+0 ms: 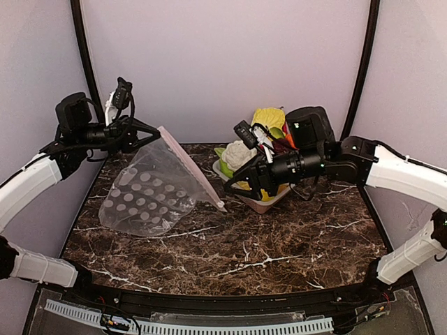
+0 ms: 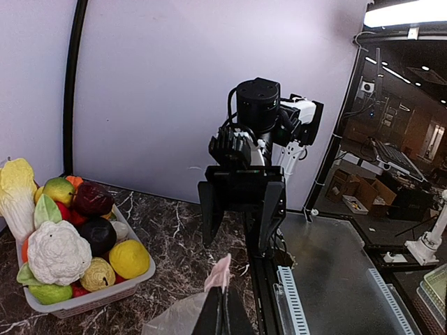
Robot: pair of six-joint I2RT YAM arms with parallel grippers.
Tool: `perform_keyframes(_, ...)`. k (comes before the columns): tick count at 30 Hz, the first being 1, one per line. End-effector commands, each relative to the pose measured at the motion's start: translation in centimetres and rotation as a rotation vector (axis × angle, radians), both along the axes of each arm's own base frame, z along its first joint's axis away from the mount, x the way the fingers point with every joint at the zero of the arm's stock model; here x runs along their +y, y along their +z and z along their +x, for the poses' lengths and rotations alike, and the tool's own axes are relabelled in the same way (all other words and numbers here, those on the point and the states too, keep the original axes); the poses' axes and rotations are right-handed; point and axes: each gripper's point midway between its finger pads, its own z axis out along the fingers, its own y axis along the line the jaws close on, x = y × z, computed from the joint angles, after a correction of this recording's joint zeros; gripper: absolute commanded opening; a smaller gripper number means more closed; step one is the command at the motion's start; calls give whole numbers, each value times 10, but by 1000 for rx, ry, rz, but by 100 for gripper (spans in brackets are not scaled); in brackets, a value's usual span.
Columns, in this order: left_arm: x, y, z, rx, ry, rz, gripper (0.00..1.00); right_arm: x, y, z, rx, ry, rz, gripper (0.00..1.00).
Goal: Place the food in the zip-top bag and seal the zipper
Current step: Unzip the zipper from the zipper food storage bag.
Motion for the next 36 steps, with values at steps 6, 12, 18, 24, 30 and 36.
perform_keyframes(6, -12, -19, -15, 40, -106, 18, 1, 36, 5, 5, -56, 26, 13, 55)
perform_keyframes(12, -15, -24, -15, 56, -117, 23, 1, 49, 6, -1, -56, 65, 26, 48)
perform_keyframes(18, -16, -24, -18, 62, -133, 25, 1, 54, 6, 5, -70, 52, 31, 41)
perform_keyframes(24, -17, -25, -19, 68, -142, 26, 1, 59, 4, 12, -89, 41, 26, 37)
perform_keyframes(30, -17, -25, -20, 67, -146, 25, 1, 60, 5, 16, -106, 26, 23, 34)
perform_keyframes(36, -18, -25, -20, 70, -147, 25, 1, 65, 1, 9, -84, 75, 26, 30)
